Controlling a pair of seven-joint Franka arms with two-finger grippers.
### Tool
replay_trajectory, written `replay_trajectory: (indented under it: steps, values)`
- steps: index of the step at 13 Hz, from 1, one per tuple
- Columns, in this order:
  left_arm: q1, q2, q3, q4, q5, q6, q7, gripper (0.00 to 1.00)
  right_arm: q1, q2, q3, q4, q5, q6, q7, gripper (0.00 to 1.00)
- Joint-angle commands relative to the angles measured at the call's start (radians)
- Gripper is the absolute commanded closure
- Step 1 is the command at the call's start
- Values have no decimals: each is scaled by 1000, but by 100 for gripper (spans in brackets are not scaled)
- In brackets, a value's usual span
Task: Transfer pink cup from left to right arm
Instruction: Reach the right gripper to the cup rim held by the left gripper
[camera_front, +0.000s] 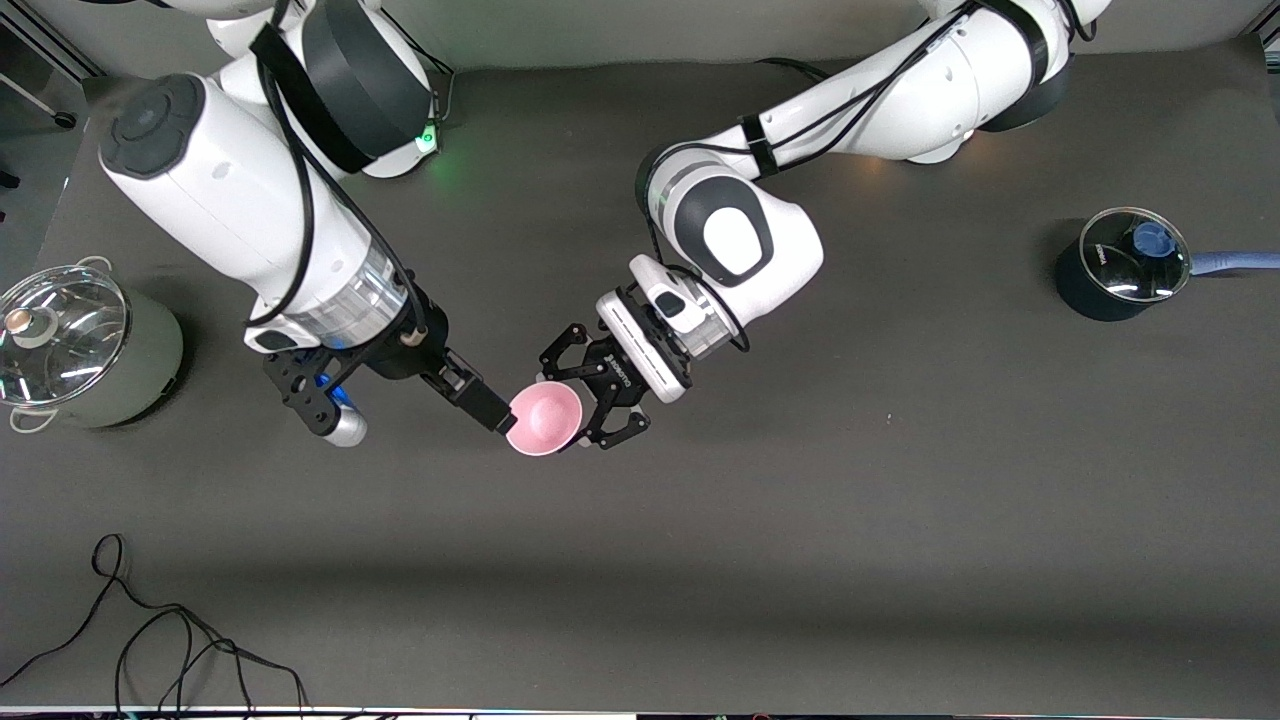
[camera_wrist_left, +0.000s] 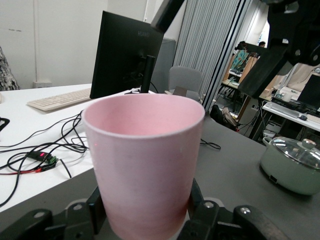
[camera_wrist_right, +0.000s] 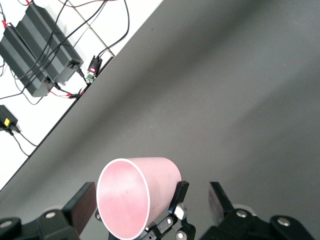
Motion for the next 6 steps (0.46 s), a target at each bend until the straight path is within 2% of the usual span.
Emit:
replay_trajectory:
  steps: [1,6]
  values:
    - [-71,-13,74,51,-31,40,-8,100,12,32,-10,40,-29,-8,66,1]
    - [-74,-13,83,51,-31,40,-13,100,13,92,-9,37,-26,-9,103,1]
